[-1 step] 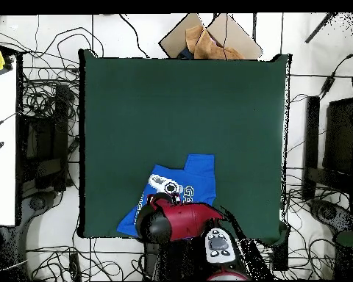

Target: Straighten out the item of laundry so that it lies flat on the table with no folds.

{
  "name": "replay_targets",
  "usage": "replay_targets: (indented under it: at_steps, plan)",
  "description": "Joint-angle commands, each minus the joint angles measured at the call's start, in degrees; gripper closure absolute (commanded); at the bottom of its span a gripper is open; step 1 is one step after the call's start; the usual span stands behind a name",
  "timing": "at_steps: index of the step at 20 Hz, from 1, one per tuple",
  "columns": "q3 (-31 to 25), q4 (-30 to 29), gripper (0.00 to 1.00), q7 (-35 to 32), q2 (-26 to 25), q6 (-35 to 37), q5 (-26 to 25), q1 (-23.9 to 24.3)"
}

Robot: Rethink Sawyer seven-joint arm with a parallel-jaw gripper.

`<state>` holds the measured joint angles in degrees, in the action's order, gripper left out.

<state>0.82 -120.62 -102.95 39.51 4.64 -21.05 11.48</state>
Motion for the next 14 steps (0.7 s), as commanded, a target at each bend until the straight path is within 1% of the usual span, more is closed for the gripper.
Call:
replay_targets:
  at_steps: [1,4,8,11,14]
  plan:
    - [-3.2,1.9,0.00,-3.8,-0.1,2.0,-1.5,0.5]
    - [-3.6,0.4,0.00,-4.9,1.9,2.7,-0.3,-0.3]
    - [-5.4,-3.1,0.00,-4.4,9.8,8.4,2.1,-0.4]
    - [-6.1,-3.8,0.00,-4.6,9.9,7.7,2.1,0.8]
    - [-6.6,-2.7,0.00,-4.3,7.4,6.4,1.2,2.3]
